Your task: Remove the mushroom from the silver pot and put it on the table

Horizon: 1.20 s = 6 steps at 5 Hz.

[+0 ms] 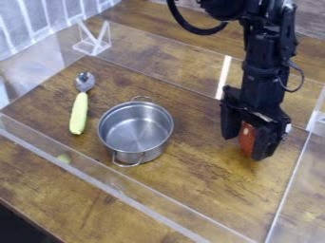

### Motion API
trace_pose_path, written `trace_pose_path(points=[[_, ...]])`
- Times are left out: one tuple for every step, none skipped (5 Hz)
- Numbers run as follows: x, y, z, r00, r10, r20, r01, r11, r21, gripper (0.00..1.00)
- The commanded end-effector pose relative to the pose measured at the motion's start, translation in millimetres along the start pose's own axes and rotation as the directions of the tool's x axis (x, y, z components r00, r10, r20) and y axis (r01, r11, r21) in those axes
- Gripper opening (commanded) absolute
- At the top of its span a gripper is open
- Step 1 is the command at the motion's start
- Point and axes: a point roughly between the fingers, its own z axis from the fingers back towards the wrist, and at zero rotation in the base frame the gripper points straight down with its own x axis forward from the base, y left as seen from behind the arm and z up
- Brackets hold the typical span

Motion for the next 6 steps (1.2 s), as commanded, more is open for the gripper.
trace_pose_path(points=[[2.8,-6,34.5,0.998,-0.039,0.058,0.038,0.999,0.02,1.0],[-1.8,-5,39.0,0.998,0.0,0.071,-0.002,0.999,0.033,1.0],[-6.5,-5,44.0,0.996,0.036,0.085,-0.04,0.998,0.048,1.0],[-14.0,1,53.4,0.992,0.057,0.112,-0.066,0.995,0.076,1.0],[-21.5,8,58.1,0.989,0.067,0.13,-0.08,0.992,0.101,1.0],[-28.7,13,62.8,0.986,0.069,0.152,-0.089,0.987,0.131,1.0]])
